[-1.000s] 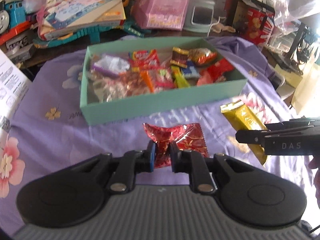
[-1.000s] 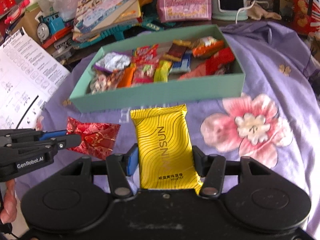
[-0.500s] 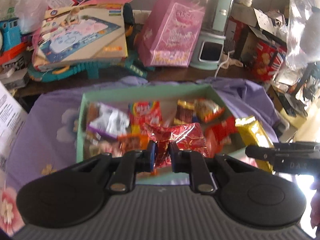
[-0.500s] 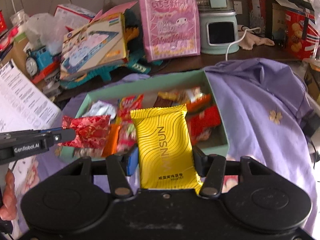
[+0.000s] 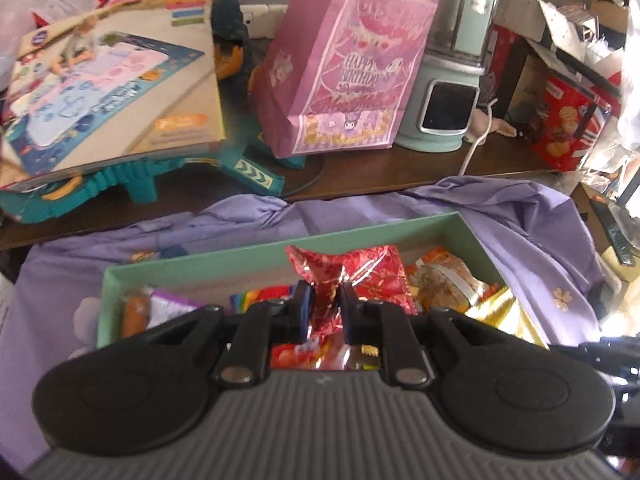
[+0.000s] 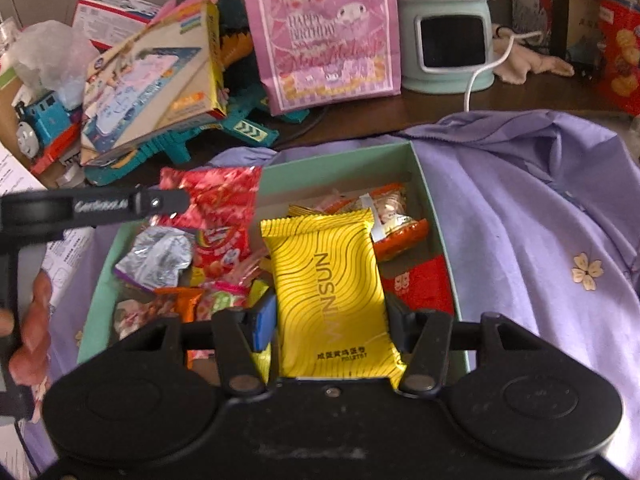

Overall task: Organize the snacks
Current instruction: 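Carry both snacks into the green box and open both grippers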

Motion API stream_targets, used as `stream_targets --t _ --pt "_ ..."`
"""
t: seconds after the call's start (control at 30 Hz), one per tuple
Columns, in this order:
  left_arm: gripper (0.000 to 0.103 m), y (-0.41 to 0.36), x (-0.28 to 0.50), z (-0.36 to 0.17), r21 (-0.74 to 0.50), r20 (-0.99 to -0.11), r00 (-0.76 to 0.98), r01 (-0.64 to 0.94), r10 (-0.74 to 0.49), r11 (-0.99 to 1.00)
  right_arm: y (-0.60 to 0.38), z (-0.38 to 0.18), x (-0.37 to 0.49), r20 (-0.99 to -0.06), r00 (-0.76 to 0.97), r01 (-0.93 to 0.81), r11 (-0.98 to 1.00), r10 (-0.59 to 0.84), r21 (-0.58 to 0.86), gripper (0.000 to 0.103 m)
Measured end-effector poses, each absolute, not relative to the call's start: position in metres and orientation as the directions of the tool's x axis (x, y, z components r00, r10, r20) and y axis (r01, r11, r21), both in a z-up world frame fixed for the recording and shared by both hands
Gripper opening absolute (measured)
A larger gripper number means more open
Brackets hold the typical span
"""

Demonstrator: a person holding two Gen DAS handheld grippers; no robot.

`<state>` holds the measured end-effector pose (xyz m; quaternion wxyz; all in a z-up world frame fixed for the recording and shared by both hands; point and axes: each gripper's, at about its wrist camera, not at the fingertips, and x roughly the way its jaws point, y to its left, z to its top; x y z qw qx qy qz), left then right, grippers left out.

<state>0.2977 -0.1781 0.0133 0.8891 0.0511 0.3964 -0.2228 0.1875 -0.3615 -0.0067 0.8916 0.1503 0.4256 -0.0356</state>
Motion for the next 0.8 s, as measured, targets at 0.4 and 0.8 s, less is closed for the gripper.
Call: stream_targets --t 0.4,0.8 --pt "0.086 -0.206 0.314 -0.014 -0.038 -0.758 0.569 0.451 -0.320 0.892 -0.377 -0.016 0.186 -0.762 0.644 0.235 0.929 0.070 0.285 0.103" --pt "0.103 -0.176 0.265 0.009 -0.022 -0.763 0.577 0.426 -0.291 0.905 -0.359 0.013 0.155 -0.757 0.651 0.224 0.940 0.051 0.256 0.103"
